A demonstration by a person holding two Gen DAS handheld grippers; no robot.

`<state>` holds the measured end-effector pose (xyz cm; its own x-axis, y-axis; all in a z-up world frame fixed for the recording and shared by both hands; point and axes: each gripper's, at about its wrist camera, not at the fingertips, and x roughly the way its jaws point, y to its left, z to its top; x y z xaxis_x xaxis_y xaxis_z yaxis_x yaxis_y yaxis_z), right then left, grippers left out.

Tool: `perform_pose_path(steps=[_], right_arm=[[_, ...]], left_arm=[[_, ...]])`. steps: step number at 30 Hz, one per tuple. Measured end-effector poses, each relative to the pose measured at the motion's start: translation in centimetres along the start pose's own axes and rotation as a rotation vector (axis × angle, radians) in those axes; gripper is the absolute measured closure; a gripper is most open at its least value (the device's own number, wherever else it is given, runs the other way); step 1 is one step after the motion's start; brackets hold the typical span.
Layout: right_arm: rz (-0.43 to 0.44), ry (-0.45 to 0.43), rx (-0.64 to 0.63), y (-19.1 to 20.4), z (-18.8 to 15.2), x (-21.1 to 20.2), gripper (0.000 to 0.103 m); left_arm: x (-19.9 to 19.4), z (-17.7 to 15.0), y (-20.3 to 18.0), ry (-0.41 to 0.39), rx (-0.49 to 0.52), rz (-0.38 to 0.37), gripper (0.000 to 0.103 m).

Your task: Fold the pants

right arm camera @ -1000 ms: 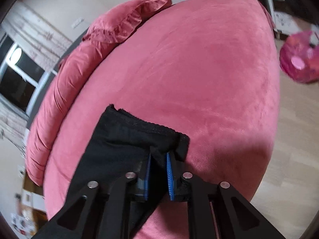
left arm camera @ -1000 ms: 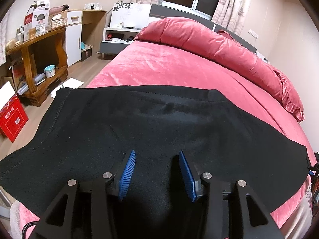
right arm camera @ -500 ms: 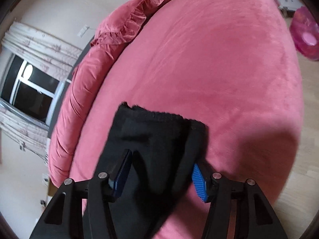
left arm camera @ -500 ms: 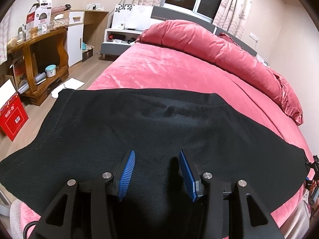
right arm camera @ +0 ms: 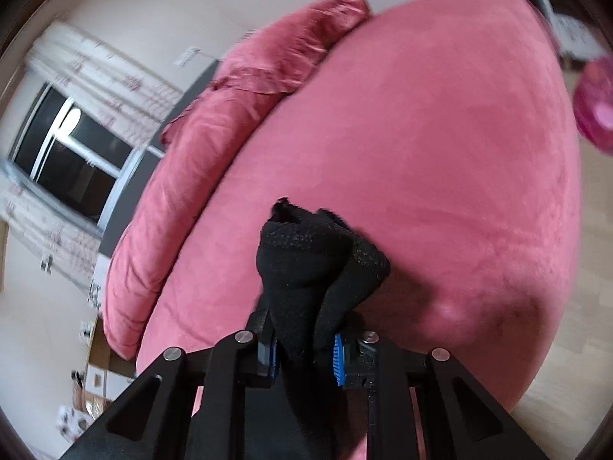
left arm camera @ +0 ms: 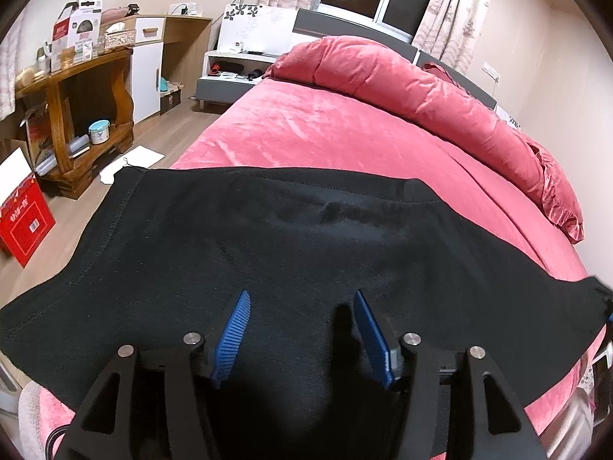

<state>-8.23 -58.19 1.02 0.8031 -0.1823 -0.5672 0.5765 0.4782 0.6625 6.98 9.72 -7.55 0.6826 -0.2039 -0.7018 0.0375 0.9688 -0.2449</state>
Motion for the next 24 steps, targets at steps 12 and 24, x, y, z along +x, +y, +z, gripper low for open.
perform_pose_path(steps=[12,24], right_arm=[[0.094,-0.109,-0.468,15.3,-6.9,-5.9,0.082],[0.263,0.010,-0.827,23.8,-19.1,-5.5,0.082]], left_arm=[[0.4,-0.1,-0.2,0.005,0.002,0.000,0.042],[0.1,0.0,0.4,-0.005,-0.028,-0.036,0.042]])
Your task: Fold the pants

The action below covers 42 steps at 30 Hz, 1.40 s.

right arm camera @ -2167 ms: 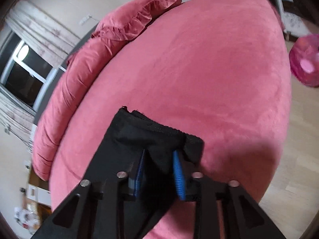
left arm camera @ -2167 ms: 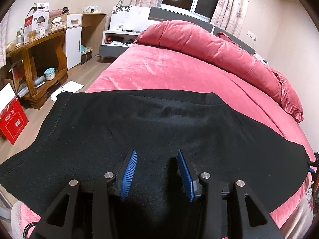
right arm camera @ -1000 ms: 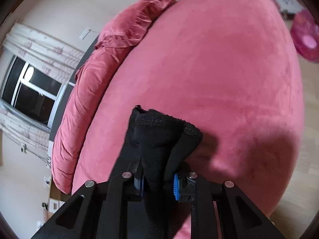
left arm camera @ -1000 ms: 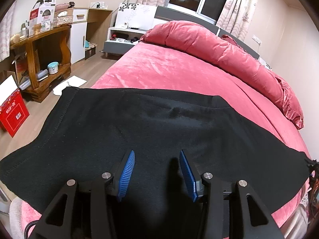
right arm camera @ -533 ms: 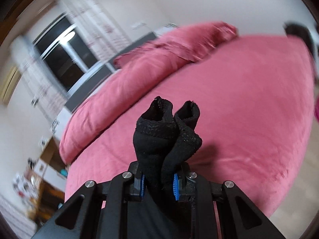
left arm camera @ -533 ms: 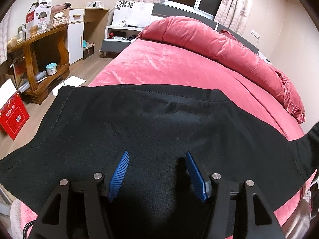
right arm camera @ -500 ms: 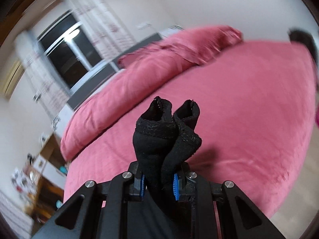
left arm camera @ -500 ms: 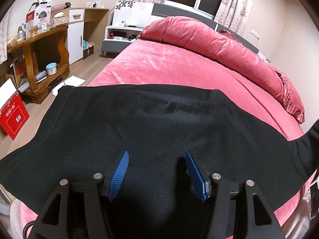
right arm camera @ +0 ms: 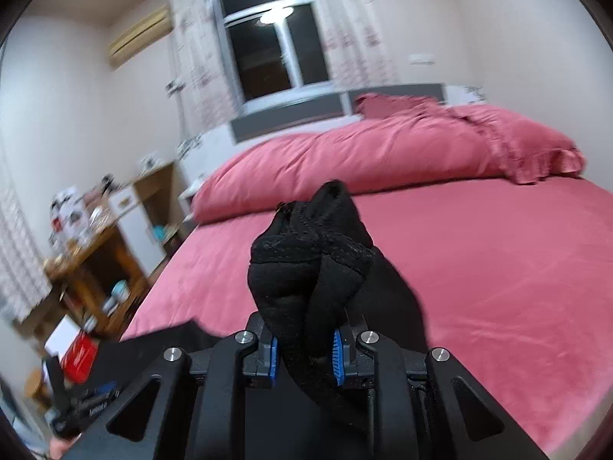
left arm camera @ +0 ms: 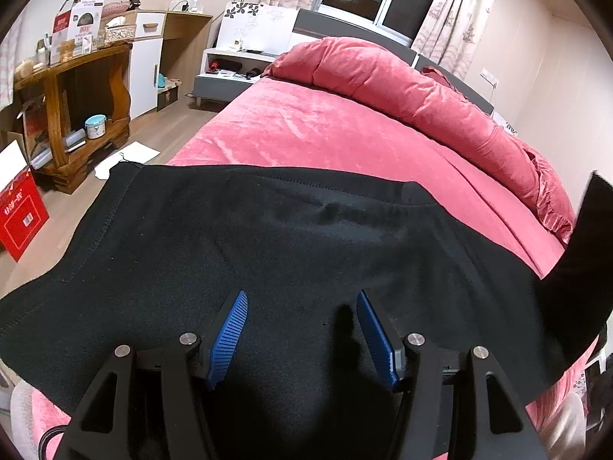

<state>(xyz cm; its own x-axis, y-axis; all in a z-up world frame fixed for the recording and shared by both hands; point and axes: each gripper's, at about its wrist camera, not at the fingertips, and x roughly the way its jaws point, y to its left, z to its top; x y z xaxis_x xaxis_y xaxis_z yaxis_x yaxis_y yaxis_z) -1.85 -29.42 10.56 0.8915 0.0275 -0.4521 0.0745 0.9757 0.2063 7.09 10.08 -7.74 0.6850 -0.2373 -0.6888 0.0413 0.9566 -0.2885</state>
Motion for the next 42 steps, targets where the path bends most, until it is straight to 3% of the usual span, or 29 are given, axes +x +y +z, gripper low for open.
perform_pose_path(steps=[9,18,21,23,25,30,34,36,38,40,42], right_arm=[[0.102,0.189,-0.150,4.7,-6.0,5.4,0.082],[0.075,0.361,-0.263,6.5,-11.6,9.8,0.075],[0.069,0.420,-0.310,6.8,-13.7,10.4,0.065],[0.122,0.425,-0.323,7.0,-14.5,9.9,0.040],[0.203,0.426,-0.297,7.1,-14.5,9.2,0.031],[0.324,0.340,-0.177,5.3,-13.0,6.7,0.032],[0.313,0.196,-0.030,1.9,-10.7,4.4,0.041],[0.241,0.155,0.001,0.1,-10.1,3.8,0.046],[0.152,0.156,-0.033,-0.3,-9.6,4.0,0.063],[0.056,0.177,-0.058,-1.5,-9.5,4.8,0.070],[0.018,0.191,-0.024,-3.2,-9.4,5.4,0.071]], left_arm=[[0.0,0.0,0.1,0.001,-0.009,-0.016,0.042],[-0.1,-0.1,-0.2,0.006,-0.002,-0.035,0.042],[-0.1,-0.1,-0.1,0.008,-0.005,-0.037,0.042],[0.0,-0.2,-0.2,0.008,-0.002,-0.038,0.042],[-0.1,-0.2,-0.3,0.007,-0.002,-0.040,0.042],[-0.8,0.0,-0.4,0.001,-0.047,-0.077,0.043],[-1.9,0.4,-2.1,-0.013,-0.048,-0.140,0.043],[-2.3,0.5,-3.6,-0.015,-0.024,-0.184,0.043],[-2.3,0.6,-5.7,0.005,0.004,-0.248,0.043],[-2.1,0.8,-7.7,0.030,0.014,-0.310,0.043],[-1.5,0.9,-9.6,0.065,0.016,-0.367,0.042]])
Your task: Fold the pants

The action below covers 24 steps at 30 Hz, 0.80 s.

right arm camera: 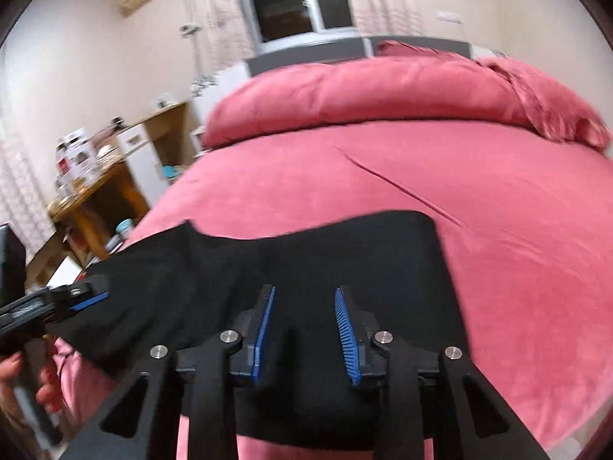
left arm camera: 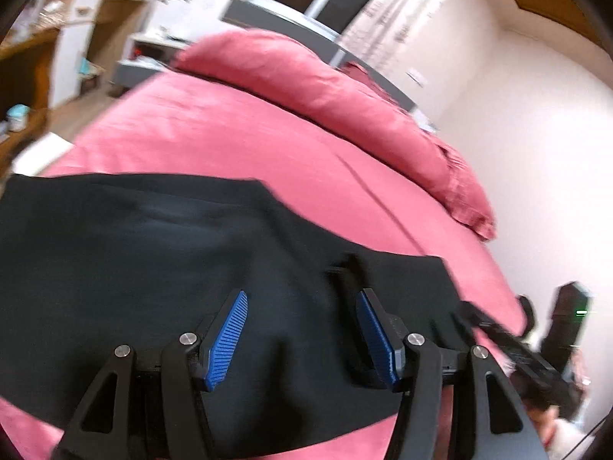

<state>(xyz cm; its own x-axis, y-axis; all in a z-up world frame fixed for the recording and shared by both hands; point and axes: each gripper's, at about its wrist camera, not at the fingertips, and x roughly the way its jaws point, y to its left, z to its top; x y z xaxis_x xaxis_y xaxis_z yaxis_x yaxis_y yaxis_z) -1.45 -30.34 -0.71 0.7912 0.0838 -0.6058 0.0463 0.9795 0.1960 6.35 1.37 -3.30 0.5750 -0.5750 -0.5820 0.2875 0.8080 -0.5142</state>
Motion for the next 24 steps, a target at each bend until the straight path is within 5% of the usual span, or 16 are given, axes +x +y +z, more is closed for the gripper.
perform_pose_path(steps=[6,9,11,12,14,17,24], right_arm=[[-0.045,0.017,0.051,-3.7,0.8,1.2,0.071],[-0.089,0.025,0.002,-3.6,1.2,2.0,0.071],[-0.151,0.040,-0.014,-4.1,0.9,2.3,0.074],[-0.193,0.058,-0.006,-4.8,0.6,2.9,0.075],[-0.218,0.092,0.045,-6.2,-0.3,3.2,0.087],[-0.179,0.073,0.115,-7.8,-1.3,3.4,0.088],[-0.235,0.031,0.022,-6.6,-1.8,3.2,0.087]], left_arm=[[5.0,0.3,-4.2,0.081,0.028,-0.039,0.042],[7.9,0.0,-4.7,0.158,0.029,0.015,0.045],[9.3,-0.5,-4.6,0.202,0.038,0.079,0.069],[9.8,-0.9,-4.6,0.219,0.043,0.094,0.071],[9.7,-1.6,-4.6,0.200,0.056,0.068,0.075],[9.7,-2.1,-4.2,0.192,0.071,0.055,0.075],[8.1,-3.4,-4.4,0.148,0.106,0.047,0.069]])
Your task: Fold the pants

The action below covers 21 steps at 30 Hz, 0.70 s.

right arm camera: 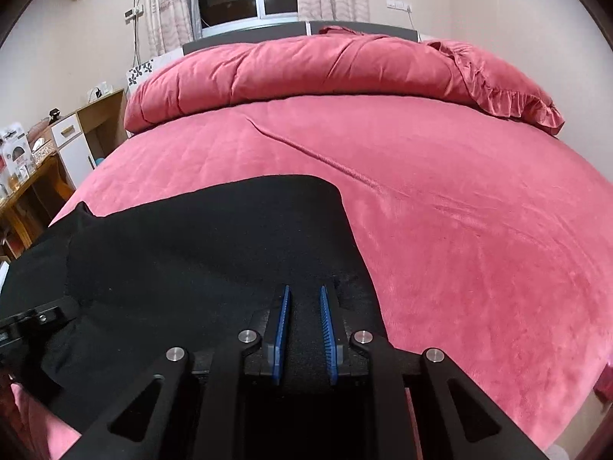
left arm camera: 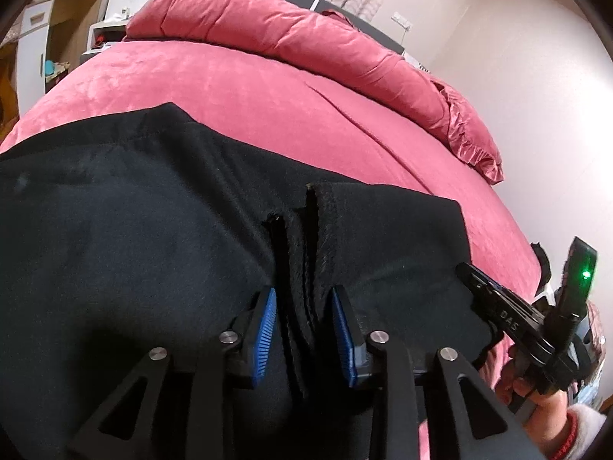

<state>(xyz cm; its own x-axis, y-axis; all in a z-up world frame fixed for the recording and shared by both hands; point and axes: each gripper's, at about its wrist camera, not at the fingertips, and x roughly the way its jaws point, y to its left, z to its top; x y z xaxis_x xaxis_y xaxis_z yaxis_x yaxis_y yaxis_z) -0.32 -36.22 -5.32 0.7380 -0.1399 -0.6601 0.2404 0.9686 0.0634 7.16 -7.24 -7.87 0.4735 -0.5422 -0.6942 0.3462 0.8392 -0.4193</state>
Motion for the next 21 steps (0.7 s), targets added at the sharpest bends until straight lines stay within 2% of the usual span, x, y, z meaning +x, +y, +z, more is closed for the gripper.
perform_pose_path(steps=[4,9,10,13,15,17,19,21], right_arm=[[-0.011,-0.007,-0.014,0.5,0.1,-0.1,0.085],[-0.077,-0.040,-0.082,2.1,-0.1,-1.2,0.081],[-0.068,-0.062,-0.098,2.6,-0.1,-1.9,0.077],[-0.011,-0.134,-0.164,4.5,-0.1,-3.7,0.077],[0.035,-0.151,-0.210,5.9,-0.2,-4.4,0.077],[0.118,-0.117,-0.213,7.0,-0.5,-4.3,0.077],[0.178,-0.036,-0.207,7.6,-1.0,-3.0,0.077],[0.179,0.033,-0.213,7.8,-1.4,-1.6,0.076]], left_arm=[[-2.9,-0.7,1.4,-0.037,-0.070,-0.035,0.069],[-6.8,-0.4,3.5,-0.107,-0.090,0.014,0.068],[-7.8,-0.2,4.2,-0.123,-0.114,0.028,0.066],[-11.0,-0.1,6.9,-0.179,-0.201,0.054,0.059],[-13.1,-0.2,8.8,-0.215,-0.249,0.098,0.054],[-15.2,-0.5,10.8,-0.253,-0.294,0.154,0.052],[-17.3,-0.9,13.2,-0.294,-0.360,0.225,0.049],[-18.8,-1.5,15.7,-0.295,-0.479,0.277,0.049]])
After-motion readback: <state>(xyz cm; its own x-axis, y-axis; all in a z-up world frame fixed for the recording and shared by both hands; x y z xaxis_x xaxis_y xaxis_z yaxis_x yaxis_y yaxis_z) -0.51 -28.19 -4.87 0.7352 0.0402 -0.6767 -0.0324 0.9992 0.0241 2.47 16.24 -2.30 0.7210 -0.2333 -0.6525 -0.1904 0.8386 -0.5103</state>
